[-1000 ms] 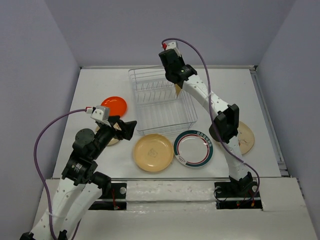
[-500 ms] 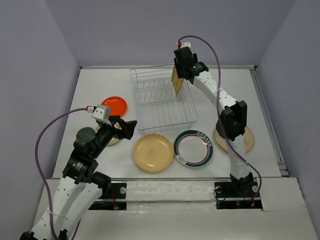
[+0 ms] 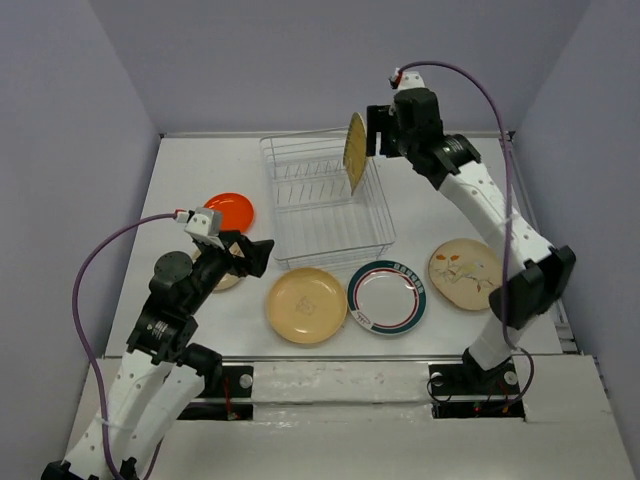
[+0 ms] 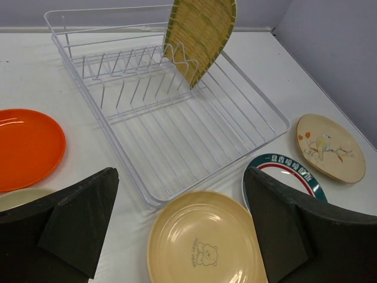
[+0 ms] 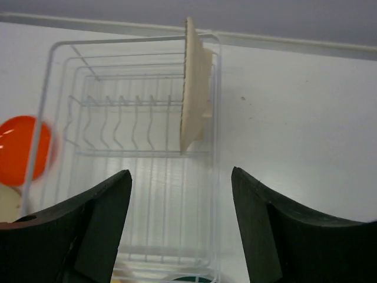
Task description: Load the plates into the dish rack
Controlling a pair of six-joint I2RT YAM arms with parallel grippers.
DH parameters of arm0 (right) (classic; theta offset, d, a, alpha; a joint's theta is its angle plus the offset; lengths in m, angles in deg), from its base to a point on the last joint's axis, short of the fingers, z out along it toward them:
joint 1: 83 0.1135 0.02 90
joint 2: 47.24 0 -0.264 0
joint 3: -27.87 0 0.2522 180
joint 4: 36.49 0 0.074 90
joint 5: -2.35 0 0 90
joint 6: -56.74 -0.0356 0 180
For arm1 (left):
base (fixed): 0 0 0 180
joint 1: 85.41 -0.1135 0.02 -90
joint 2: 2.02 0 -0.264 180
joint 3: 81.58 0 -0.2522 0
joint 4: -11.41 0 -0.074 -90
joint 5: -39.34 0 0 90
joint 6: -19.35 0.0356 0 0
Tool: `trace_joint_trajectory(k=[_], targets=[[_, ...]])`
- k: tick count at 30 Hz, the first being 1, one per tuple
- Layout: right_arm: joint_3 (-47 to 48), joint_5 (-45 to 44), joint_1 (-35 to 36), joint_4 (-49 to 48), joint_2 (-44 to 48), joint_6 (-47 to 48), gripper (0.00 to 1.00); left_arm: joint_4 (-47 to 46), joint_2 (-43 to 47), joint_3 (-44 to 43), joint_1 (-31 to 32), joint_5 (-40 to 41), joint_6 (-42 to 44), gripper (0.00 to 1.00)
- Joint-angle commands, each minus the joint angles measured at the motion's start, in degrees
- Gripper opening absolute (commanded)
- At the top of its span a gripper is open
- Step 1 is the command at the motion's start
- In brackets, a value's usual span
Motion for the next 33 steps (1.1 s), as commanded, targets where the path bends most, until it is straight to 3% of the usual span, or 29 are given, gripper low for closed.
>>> trace_joint_trajectory(k=[1, 2, 4, 7, 9, 13, 16, 17, 20, 22, 23, 28, 33], targets=[[-20.8, 22.3, 0.5, -12.0, 18.6, -9.0, 0.60, -2.3, 0.6, -2.6, -0.5, -0.2, -0.1, 0.99], [-26.1, 24.2, 0.5, -14.2, 21.9, -11.0, 0.30, -2.1, 0.8, -2.6, -0.5, 0.0, -0.1, 0.99], [-41.8, 28.1, 0.5, -20.0, 31.3, -17.7, 0.08, -2.2, 1.2, -2.6, -0.5, 0.1, -0.3, 0.99], [-57.0, 37.7, 2.4, -23.3, 39.5, -23.9, 0.07, -2.0, 1.6, -2.6, -0.5, 0.4, -0.3, 0.99], [-63.7, 37.5, 3.7, -20.3, 42.2, -25.6, 0.07, -2.1, 1.7, -2.6, -0.5, 0.6, -0.3, 0.99], [-70.0, 24.9, 3.7, -10.9, 50.8, -28.7, 0.16, -2.0, 2.2, -2.6, -1.0, 0.7, -0.2, 0.99], [-73.2, 15.3, 3.7, -9.3, 55.9, -35.3, 0.51, -2.0, 2.9, -2.6, -2.1, 0.8, -0.4, 0.99], [-75.1, 12.1, 3.0, -9.4, 56.6, -37.0, 0.68, -2.0, 3.0, -2.6, -2.2, 0.6, -0.5, 0.99], [-76.7, 5.9, -0.2, -9.0, 56.2, -41.9, 0.82, -2.0, 3.4, -2.5, -2.2, -0.4, -0.5, 0.99], [-77.6, 4.0, -8.6, -8.8, 56.4, -44.1, 0.81, -2.0, 3.9, -2.5, -2.2, -0.7, -0.6, 0.99], [-77.9, 3.0, -8.7, -8.6, 56.6, -44.1, 0.81, -2.0, 4.1, -2.5, -2.1, -0.6, -0.6, 0.99], [-77.2, -9.7, -24.0, -5.4, 56.2, -41.6, 0.76, -1.6, 5.9, -2.6, -0.4, 0.3, -0.6, 0.99], [-75.2, -11.1, -39.8, -6.1, 51.5, -35.9, 0.79, -1.6, 7.3, -2.6, 1.7, 1.2, -0.6, 0.99]])
